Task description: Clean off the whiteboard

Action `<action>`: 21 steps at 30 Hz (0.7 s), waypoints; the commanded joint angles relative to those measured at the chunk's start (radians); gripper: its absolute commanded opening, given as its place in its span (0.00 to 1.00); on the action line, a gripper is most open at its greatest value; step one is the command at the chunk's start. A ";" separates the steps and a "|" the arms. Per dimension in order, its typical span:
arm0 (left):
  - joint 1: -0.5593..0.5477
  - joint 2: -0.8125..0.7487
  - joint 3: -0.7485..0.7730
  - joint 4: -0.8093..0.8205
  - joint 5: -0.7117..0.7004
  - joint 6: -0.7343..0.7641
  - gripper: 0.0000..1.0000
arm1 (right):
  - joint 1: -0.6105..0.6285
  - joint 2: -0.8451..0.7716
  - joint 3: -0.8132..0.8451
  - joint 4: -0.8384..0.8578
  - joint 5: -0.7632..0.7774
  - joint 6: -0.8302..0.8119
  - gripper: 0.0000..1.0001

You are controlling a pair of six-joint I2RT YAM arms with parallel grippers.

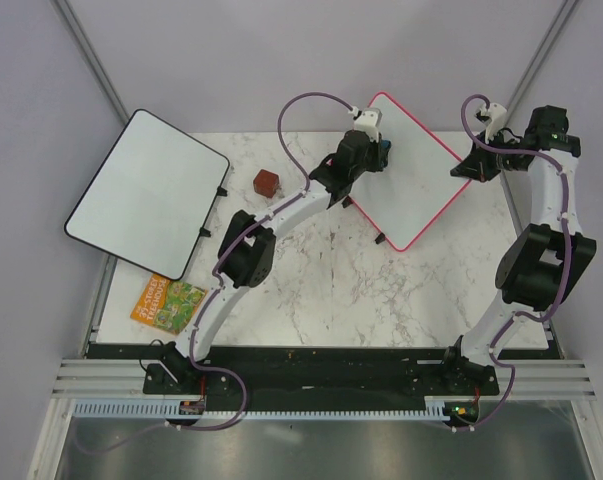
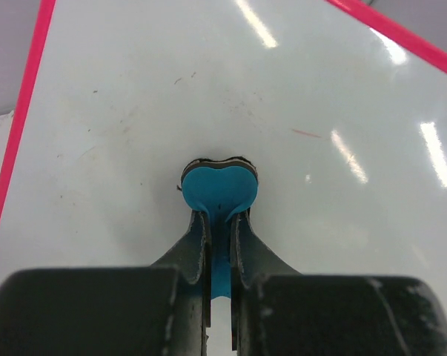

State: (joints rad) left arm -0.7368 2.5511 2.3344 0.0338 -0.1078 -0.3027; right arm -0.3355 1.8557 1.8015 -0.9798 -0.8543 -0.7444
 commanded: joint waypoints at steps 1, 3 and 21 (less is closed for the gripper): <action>-0.082 0.005 -0.109 -0.080 -0.039 -0.018 0.02 | 0.102 0.039 -0.091 -0.289 0.051 -0.256 0.00; -0.133 -0.009 -0.135 -0.051 -0.039 -0.016 0.02 | 0.104 0.039 -0.094 -0.287 0.049 -0.254 0.00; -0.357 -0.078 -0.224 0.023 -0.079 0.031 0.02 | 0.102 0.059 -0.100 -0.289 0.034 -0.263 0.00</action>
State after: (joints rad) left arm -1.0664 2.4374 2.1311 0.1280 -0.2710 -0.2676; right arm -0.3382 1.8465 1.7947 -0.9924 -0.8761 -0.7742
